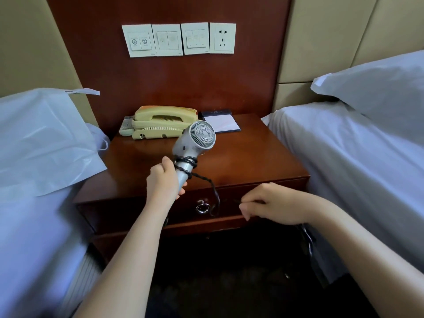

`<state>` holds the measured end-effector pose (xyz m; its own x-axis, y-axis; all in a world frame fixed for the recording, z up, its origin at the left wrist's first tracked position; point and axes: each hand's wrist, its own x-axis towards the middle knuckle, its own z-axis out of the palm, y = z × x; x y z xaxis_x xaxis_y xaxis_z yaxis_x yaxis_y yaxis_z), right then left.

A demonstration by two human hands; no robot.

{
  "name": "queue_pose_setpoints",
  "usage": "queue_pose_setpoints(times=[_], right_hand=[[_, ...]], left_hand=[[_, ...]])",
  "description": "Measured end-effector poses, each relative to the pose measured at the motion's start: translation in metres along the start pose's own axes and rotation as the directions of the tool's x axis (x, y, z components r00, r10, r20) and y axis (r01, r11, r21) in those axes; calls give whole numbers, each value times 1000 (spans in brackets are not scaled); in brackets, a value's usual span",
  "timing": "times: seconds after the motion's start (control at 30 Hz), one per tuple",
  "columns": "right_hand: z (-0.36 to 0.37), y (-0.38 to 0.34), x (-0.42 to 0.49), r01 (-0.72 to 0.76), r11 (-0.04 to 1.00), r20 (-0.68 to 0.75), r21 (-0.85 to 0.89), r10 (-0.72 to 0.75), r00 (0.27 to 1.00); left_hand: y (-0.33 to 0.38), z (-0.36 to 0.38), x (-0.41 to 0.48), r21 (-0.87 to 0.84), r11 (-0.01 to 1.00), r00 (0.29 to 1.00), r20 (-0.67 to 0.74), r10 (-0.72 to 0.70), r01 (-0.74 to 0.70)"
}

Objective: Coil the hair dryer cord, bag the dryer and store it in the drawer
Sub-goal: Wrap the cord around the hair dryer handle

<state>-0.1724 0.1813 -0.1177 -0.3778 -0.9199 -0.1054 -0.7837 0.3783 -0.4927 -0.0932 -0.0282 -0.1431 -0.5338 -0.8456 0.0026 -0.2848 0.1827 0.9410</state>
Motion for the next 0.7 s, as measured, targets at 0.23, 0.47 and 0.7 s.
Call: queue_pose_setpoints(times=[0.23,0.47,0.7], right_hand=[[5,-33,-6,105,994,-34,31,-104,994],[-4,-63,15,233,972,-338,5,-218,916],[-11,-62,39,125,992,-368,23,-108,924]], left_hand=[[-1,6,-18,231,961,988,71,137,-150],[0,-6,-16,108,979,973,170,153,-173],[-2,-27,-9,181,972,974,193,115,-151]])
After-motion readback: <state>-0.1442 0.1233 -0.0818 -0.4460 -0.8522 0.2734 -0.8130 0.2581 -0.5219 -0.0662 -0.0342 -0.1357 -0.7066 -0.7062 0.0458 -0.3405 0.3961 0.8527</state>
